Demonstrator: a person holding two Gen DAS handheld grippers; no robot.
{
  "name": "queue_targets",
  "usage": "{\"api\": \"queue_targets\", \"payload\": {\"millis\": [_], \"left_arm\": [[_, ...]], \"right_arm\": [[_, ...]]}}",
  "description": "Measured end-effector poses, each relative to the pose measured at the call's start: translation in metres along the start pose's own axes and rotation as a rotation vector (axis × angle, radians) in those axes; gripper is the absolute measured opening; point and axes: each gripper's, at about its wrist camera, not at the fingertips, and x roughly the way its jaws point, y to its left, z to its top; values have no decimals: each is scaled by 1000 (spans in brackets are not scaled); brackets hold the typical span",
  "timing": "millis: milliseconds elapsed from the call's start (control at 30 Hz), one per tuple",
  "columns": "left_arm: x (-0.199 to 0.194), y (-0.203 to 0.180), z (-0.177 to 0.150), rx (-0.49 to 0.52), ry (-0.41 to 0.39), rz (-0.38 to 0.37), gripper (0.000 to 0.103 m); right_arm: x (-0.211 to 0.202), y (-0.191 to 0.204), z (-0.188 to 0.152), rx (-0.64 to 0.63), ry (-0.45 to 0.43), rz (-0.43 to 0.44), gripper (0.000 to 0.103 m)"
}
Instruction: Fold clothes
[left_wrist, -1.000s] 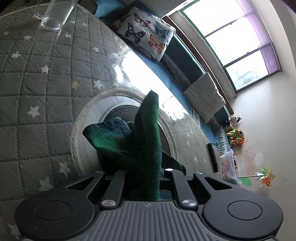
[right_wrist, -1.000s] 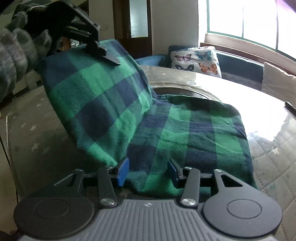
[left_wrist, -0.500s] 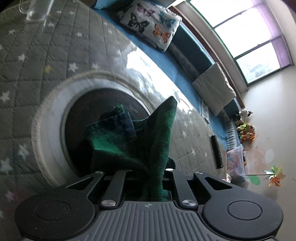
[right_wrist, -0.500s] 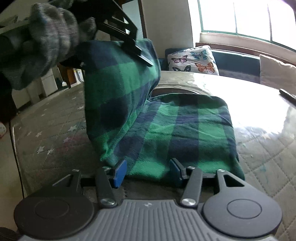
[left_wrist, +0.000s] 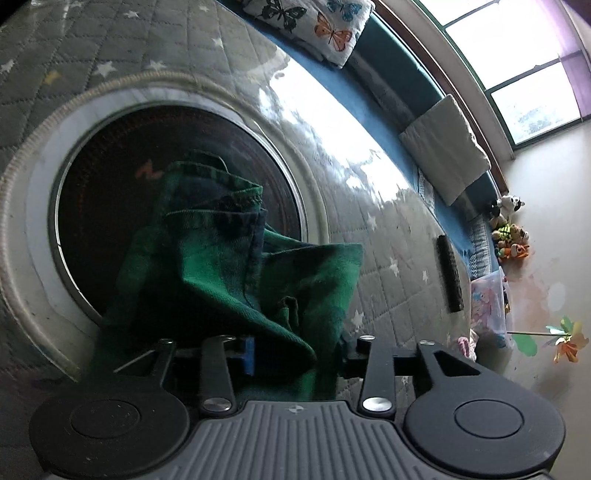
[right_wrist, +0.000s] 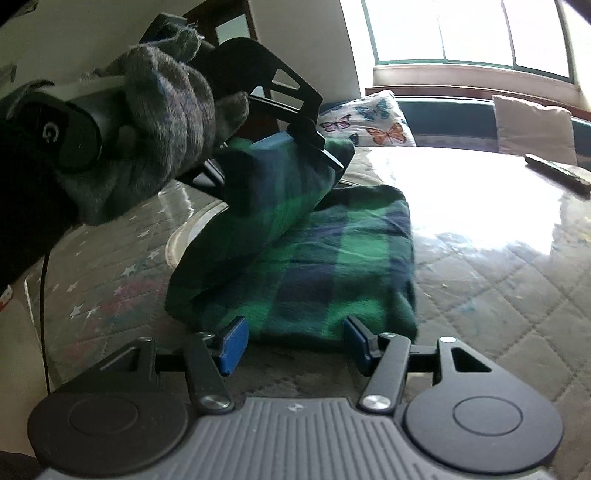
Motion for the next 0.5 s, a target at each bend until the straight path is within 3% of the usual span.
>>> {"api": "queue_targets", "payload": {"millis": [67, 300, 500], "left_arm": [[3, -1, -3, -5, 12, -9, 49], [11, -6, -11, 37, 88, -83, 50], [-9, -1, -9, 115, 91, -152, 50]], "right_arm": [[-1, -3, -1, 10, -1, -4, 58], [-7, -8, -1, 34, -8, -9, 58], [-6, -18, 14, 84, -13, 21, 58]]}}
